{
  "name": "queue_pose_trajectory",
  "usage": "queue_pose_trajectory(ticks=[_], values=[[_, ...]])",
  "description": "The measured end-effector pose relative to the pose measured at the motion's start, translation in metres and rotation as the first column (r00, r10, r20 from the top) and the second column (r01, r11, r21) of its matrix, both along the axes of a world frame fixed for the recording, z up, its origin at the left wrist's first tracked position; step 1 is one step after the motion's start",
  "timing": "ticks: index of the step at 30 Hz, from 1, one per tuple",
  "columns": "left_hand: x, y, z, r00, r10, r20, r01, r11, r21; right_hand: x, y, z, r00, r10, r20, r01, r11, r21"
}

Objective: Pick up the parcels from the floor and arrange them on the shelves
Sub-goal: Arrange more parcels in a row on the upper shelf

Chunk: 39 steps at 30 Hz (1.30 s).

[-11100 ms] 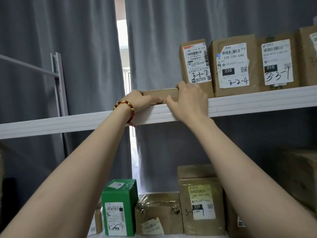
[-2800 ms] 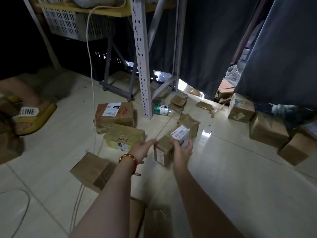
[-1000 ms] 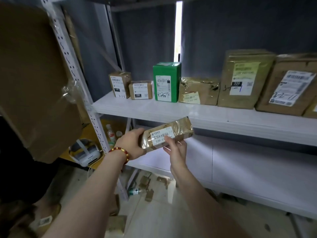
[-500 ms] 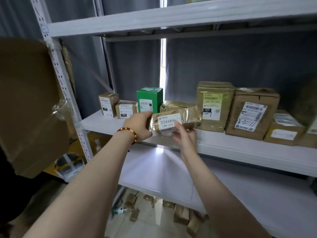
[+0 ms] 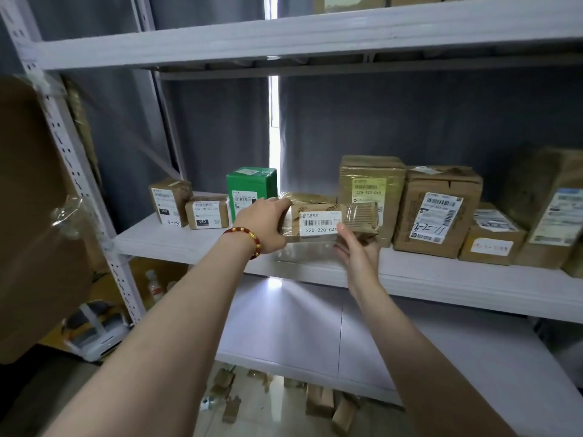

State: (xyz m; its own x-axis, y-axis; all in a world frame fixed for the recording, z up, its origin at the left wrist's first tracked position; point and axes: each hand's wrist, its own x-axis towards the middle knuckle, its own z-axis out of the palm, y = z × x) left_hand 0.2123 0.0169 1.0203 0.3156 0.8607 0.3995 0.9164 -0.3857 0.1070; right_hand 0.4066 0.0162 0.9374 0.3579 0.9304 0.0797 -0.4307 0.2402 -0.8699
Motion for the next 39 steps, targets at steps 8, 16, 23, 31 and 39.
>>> queue_pose_trajectory(ticks=[8,16,23,31,39], values=[[-0.069,0.025,0.021,0.995,-0.083,-0.046,0.084,0.996,0.027,-0.047,0.015,0.031,1.0,0.008,0.029,-0.008,1.0,0.005],[-0.176,0.029,0.089,0.996,-0.084,0.009,0.082,0.987,0.14,-0.146,0.028,0.109,0.953,-0.087,0.29,0.062,0.994,0.092],[-0.224,0.018,0.148,0.982,-0.055,0.183,-0.009,0.943,0.332,-0.193,0.019,0.195,0.884,-0.278,0.376,0.143,0.926,0.349],[-0.215,0.021,0.237,0.936,-0.143,0.321,-0.093,0.78,0.618,-0.194,0.005,0.291,0.781,-0.464,0.419,0.176,0.806,0.565],[-0.174,0.054,0.281,0.946,-0.126,0.3,-0.108,0.749,0.654,-0.158,0.045,0.353,0.614,-0.617,0.493,0.272,0.751,0.601]])
